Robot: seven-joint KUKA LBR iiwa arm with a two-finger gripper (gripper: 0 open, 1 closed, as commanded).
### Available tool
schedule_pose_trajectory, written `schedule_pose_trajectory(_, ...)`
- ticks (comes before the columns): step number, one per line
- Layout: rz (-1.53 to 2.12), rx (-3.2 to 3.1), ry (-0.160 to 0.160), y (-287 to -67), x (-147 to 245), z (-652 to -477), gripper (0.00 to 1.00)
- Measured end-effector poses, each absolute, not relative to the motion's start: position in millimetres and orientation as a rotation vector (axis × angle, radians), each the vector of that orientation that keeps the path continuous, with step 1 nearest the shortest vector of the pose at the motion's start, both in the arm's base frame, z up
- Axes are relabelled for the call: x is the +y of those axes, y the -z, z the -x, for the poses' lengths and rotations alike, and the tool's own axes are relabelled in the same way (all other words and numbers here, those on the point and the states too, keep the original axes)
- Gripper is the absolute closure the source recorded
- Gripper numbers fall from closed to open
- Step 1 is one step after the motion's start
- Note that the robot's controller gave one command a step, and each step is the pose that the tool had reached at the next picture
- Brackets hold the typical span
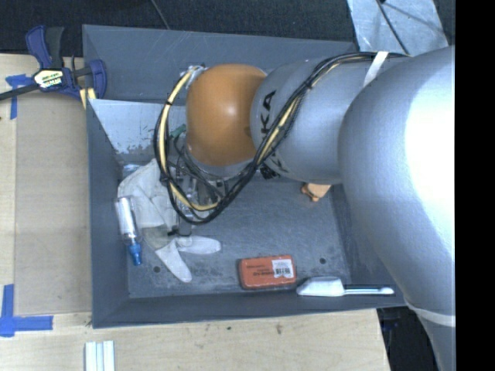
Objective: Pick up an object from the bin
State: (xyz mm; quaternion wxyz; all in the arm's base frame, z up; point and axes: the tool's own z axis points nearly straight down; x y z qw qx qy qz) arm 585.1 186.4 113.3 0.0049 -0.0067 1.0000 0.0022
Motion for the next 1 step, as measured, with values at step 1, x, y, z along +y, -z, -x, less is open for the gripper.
schedule_pose_trajectory(1, 0.04, 3.138, -0.003, -80.1, 175.4, -607.5, 1.0)
